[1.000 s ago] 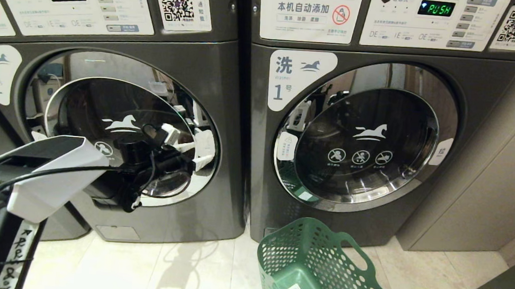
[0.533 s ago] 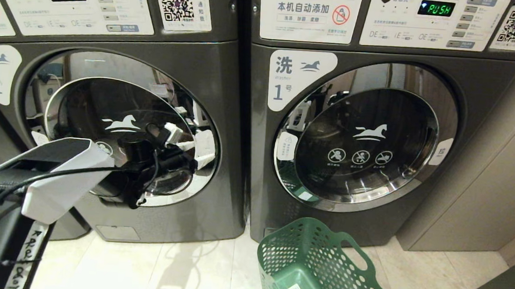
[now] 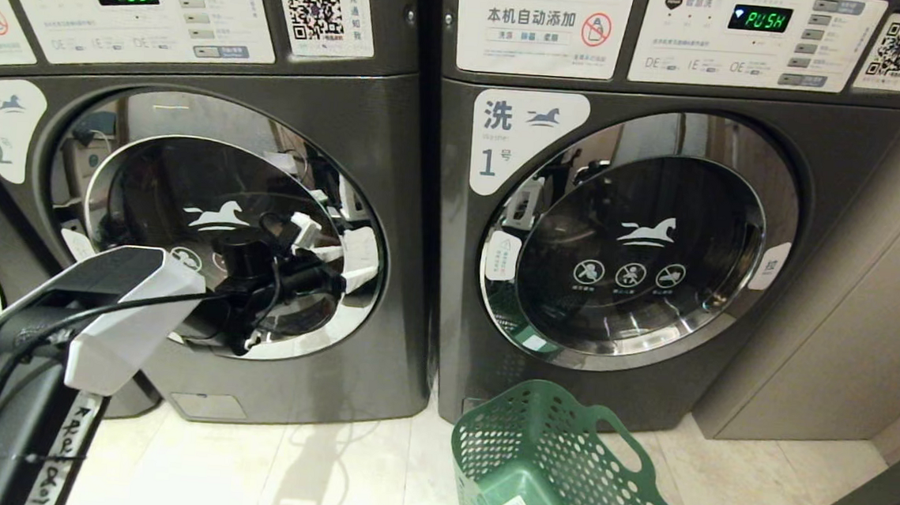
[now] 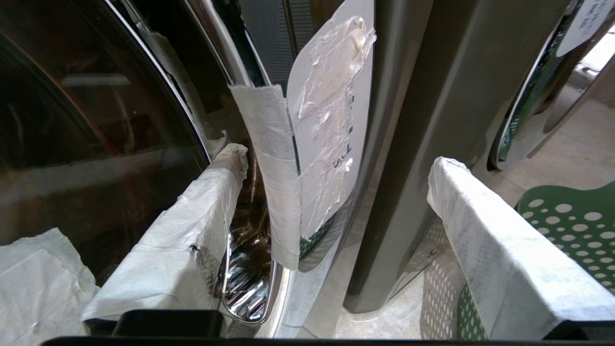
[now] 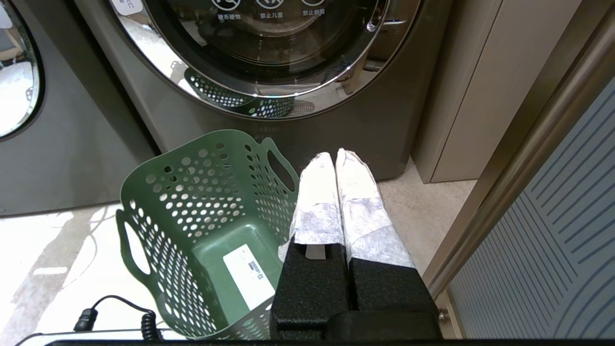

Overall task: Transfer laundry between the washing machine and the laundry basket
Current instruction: Open the lid of the washing machine

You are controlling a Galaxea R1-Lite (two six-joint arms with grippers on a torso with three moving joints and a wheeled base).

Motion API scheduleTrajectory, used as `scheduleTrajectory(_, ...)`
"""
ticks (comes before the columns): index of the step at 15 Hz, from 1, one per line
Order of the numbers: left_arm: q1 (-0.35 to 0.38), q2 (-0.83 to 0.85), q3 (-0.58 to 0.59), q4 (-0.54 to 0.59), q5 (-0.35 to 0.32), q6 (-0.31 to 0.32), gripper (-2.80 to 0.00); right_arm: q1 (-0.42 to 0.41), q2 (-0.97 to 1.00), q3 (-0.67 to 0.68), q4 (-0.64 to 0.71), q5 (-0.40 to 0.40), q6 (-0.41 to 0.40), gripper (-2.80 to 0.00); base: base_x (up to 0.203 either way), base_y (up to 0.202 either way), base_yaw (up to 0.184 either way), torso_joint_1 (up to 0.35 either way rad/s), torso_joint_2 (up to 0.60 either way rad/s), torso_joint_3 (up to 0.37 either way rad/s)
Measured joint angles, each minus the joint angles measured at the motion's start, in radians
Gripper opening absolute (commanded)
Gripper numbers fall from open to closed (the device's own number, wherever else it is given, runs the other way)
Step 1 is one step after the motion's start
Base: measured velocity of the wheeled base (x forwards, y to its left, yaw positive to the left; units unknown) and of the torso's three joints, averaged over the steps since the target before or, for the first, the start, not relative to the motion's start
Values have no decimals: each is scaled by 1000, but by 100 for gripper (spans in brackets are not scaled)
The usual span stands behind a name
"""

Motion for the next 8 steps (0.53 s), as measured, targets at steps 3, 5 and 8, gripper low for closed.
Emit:
scheduleTrajectory(3,0,21,-30,-2,-22,-20,0,0,0,0,0,0,0,-280,0,0,0,0,0,0)
scheduleTrajectory(5,-2,27,-34,-10,-13,-15,0,0,0,0,0,0,0,-280,0,0,0,0,0,0)
scheduleTrajectory(8,-4,25,-10,-17,45,-10,0,0,0,0,0,0,0,-280,0,0,0,0,0,0)
